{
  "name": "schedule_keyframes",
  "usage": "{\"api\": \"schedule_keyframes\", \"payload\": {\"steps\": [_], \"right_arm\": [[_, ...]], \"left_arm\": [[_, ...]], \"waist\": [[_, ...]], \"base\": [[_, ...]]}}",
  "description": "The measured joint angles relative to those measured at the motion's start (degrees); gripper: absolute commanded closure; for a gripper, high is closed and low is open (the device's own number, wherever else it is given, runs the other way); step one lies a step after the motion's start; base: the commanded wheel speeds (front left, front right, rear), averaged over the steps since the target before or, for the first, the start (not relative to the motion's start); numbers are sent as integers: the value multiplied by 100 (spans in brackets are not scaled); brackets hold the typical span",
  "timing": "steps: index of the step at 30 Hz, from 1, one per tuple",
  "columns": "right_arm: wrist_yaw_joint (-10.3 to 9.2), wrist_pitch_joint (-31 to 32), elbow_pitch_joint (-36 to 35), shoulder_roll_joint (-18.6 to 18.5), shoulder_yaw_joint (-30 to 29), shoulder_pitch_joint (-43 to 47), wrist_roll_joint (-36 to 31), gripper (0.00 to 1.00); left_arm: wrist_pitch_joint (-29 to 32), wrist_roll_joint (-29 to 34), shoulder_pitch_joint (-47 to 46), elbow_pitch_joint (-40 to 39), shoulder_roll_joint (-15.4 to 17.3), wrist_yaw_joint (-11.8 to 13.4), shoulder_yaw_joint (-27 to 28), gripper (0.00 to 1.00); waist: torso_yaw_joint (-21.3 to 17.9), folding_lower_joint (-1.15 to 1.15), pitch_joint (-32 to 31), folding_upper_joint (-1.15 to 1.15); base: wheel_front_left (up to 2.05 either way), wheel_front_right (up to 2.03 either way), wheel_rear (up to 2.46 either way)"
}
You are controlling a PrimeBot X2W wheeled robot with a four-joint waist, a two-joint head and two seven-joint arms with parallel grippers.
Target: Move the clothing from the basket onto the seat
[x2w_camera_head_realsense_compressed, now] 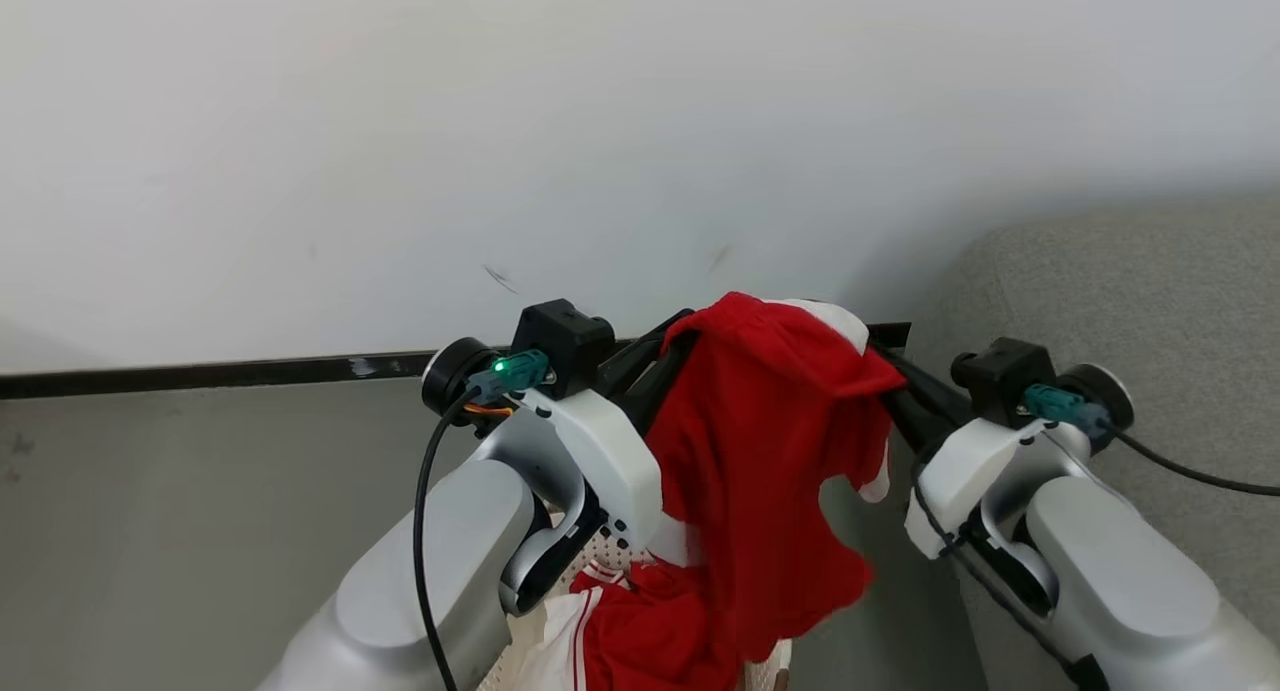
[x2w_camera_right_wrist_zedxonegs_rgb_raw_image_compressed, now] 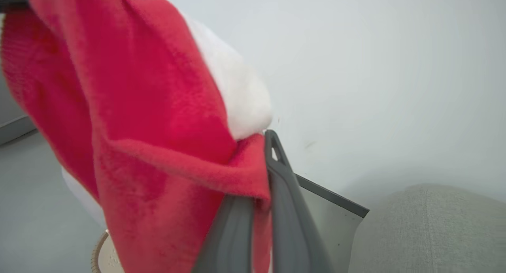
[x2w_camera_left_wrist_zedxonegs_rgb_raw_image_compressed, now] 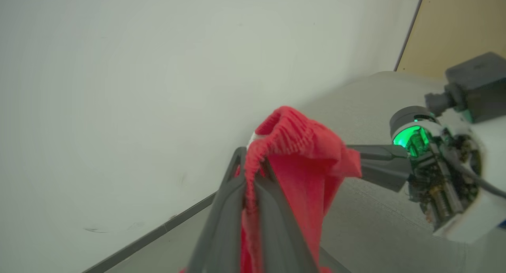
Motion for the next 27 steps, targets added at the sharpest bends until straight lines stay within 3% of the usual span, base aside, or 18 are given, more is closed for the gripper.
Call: {"api": "schedule_keyframes", "payload": {"steps": [2, 27], "right_arm": [[0, 0, -67, -96, -162, 1, 12, 100], [0, 0, -969, -1067, -1706, 364, -22, 100]], "left_arm": [[-111, -38, 59, 23, -1, 43, 31, 0], [-853, -242, 448, -29, 19, -56, -593, 0]], "waist": [[-56, 0, 0, 0], [-1016, 0, -21, 0]], "base": [[0, 0, 0], [0, 0, 0]]}}
